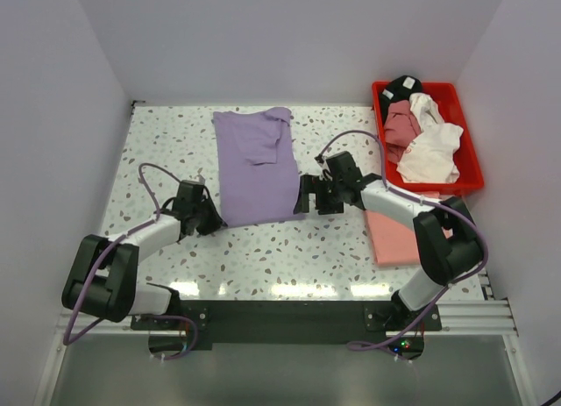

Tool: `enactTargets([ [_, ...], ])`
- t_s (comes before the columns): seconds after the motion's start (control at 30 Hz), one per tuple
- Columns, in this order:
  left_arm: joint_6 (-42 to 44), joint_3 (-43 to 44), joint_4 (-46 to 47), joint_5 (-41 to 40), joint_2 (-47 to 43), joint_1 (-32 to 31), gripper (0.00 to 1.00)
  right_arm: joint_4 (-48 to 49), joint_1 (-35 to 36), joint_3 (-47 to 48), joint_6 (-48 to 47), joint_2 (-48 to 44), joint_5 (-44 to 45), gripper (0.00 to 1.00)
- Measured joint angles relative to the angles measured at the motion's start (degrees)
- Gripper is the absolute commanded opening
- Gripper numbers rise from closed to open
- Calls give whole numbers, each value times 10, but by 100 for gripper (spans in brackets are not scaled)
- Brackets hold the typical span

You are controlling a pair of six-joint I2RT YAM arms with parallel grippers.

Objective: Fold and stack the t-shirts
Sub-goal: Fold the tshirt

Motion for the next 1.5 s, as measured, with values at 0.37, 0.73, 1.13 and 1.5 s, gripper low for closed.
enactTargets([
  [0.37, 0, -10, -4, 2, -16, 0, 0, 14, 1, 3, 13, 39, 0, 57],
  [0.73, -1, -15, -2, 6, -18, 0, 0, 19, 13, 47, 8, 107, 2, 34],
  [1.13, -2, -22, -11, 6, -40, 0, 0, 23, 23, 38, 4, 110, 0, 6],
  [1.5, -12, -53, -151, 10, -283, -21, 0, -103, 64, -5, -31, -27, -33, 0],
])
